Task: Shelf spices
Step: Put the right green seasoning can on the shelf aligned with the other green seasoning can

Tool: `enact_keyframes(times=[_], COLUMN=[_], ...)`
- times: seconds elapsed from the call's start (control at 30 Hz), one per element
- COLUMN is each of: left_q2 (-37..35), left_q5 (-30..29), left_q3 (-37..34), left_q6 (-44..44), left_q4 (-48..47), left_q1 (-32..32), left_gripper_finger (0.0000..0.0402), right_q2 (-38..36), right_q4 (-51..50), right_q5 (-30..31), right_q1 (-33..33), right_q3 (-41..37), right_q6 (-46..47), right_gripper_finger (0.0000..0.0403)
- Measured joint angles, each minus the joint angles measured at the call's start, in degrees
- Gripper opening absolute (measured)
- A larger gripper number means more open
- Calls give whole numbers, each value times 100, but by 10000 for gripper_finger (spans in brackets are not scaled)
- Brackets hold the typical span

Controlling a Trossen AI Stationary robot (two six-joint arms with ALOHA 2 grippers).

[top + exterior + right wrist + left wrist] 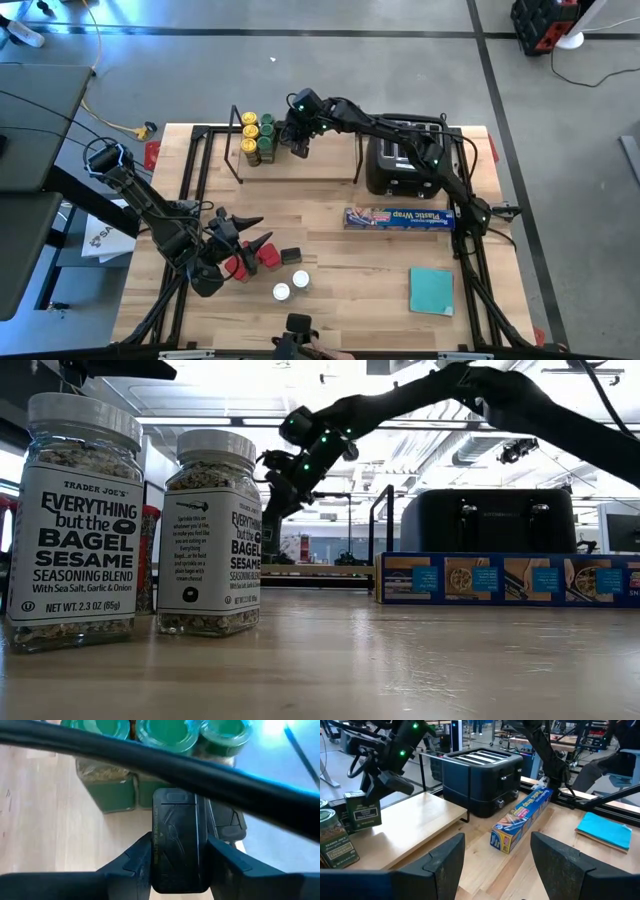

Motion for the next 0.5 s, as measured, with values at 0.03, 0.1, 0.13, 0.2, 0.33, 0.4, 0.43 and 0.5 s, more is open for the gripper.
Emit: enact_keyframes(times=[0.03,0.1,0.13,0.2,0.33,0.4,0.43,0.5], left_q2=[0,0,0,0,0,0,0,0], left_q5=[2,4,4,7,11,13,13,13], left_q3=[0,0,0,0,0,0,0,0], left_q6=[2,2,2,2,0,0,0,2], left_q4=[0,0,0,-2,0,1,2,2], left_q1=[0,0,0,0,0,0,0,0], left_gripper_finger=[220,220,220,220,220,220,220,220], right_q2=[0,0,0,2,1,2,2,2], right_q4=[19,41,51,125,213,207,207,237], right_q5=[8,11,10,9,-124,-167,-171,-166], right_q1=[0,0,0,4,11,30,43,79], right_q3=[1,4,4,4,4,4,4,4], right_q6=[-2,-11,-18,-19,-19,-94,-145,-240], right_gripper_finger=[146,149,150,152,154,154,154,155])
